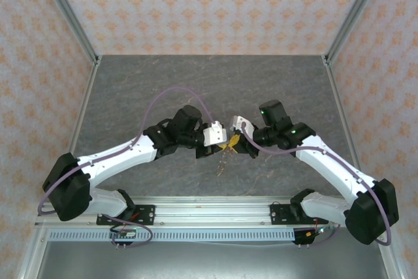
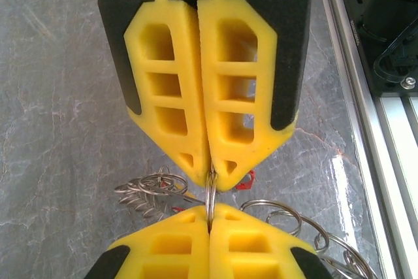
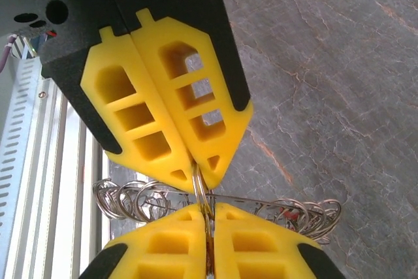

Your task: Put the keys on the keyring

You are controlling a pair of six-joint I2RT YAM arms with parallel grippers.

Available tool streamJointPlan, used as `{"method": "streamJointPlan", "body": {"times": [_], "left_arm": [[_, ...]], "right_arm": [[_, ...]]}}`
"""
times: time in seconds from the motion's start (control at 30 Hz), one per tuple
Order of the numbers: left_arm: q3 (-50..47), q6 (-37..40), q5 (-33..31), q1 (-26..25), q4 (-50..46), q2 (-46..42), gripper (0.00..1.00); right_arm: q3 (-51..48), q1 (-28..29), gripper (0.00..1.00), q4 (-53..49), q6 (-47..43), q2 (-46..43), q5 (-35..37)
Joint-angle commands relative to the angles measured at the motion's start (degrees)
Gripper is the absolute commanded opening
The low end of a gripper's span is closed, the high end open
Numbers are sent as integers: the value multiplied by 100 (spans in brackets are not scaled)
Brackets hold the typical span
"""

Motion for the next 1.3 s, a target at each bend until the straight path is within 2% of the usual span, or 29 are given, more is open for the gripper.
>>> {"method": "streamJointPlan", "body": {"times": [0.0,0.17,0.37,0.5,0.67,0.9,0.97,1.1,1.27], "left_arm": [[-226,-382,153,96,765,-253,0],[-399,-601,403,171,1148,-368,0],[-474,-683,562,218,1244,-420,0],[-476,-694,600,224,1227,-416,0],[-491,-725,627,223,1242,-408,0],[-479,-723,579,224,1204,-444,0],[-394,-600,505,211,921,-438,0],[-93,-161,172,138,148,-340,11],[246,234,-129,0,-519,-167,13]], "right_arm": [[-207,-92,11,592,70,-208,-477],[-553,-197,14,1225,324,-281,-666],[-682,-257,12,1374,363,-274,-674],[-756,-260,18,1683,596,-316,-780],[-796,-258,18,1941,731,-339,-923],[-712,-259,4,1731,647,-246,-803],[-593,-260,1,1510,540,-220,-753],[-253,-260,0,888,193,-108,-807],[-64,-259,0,572,-3,-11,-877]]}}
